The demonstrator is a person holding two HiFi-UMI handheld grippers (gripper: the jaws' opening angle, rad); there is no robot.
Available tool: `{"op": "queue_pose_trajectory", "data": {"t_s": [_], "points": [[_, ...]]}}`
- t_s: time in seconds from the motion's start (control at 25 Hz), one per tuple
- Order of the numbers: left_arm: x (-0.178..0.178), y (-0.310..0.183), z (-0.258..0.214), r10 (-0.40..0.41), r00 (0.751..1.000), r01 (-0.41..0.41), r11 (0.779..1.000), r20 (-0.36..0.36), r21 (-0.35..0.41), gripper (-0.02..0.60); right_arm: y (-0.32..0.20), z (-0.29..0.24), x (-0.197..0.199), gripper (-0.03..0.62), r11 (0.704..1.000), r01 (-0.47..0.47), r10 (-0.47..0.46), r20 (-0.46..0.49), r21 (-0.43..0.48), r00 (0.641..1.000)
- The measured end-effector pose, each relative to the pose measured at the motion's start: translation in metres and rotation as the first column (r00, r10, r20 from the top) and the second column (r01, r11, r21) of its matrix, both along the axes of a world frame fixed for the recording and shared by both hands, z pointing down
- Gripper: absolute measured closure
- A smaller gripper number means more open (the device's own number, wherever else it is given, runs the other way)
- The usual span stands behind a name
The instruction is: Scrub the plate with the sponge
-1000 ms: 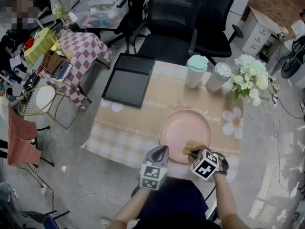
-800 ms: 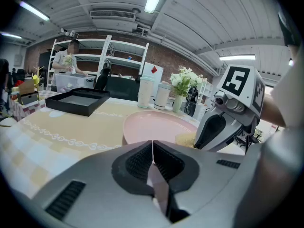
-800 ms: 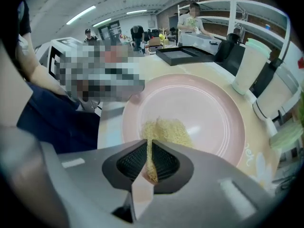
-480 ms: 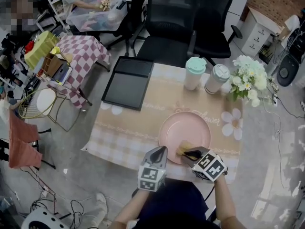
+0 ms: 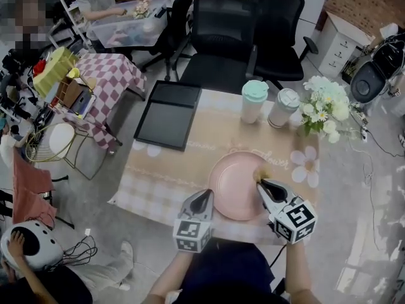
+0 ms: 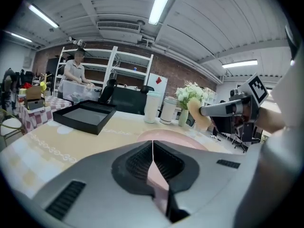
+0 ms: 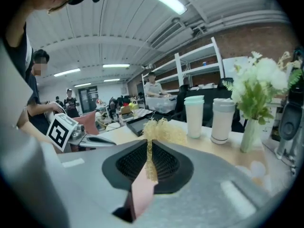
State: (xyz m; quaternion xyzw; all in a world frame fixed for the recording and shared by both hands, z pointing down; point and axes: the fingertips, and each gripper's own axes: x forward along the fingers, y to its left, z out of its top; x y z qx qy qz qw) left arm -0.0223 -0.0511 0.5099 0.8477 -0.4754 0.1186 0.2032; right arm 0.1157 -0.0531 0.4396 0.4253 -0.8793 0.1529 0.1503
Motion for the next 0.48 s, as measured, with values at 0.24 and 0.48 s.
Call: {"op": "queue_pose_trajectory", "data": {"t_s": [0.24, 0.48], "points": [[0.003, -0.006, -0.012, 0.004, 1.000, -0.004, 1.000, -0.009, 0.029, 0.569, -0.010, -0.046, 0.044, 0.562, 0.948, -0.227, 0.193, 0.165, 0.223, 0.967], [0.007, -0.010, -0.016, 0.019, 1.000, -0.019, 0.999, -0.013, 0.048, 0.569, 0.001, -0.060, 0.092, 0.560, 0.826, -0.454, 0.384, 0.255, 0.334, 0.887]]}}
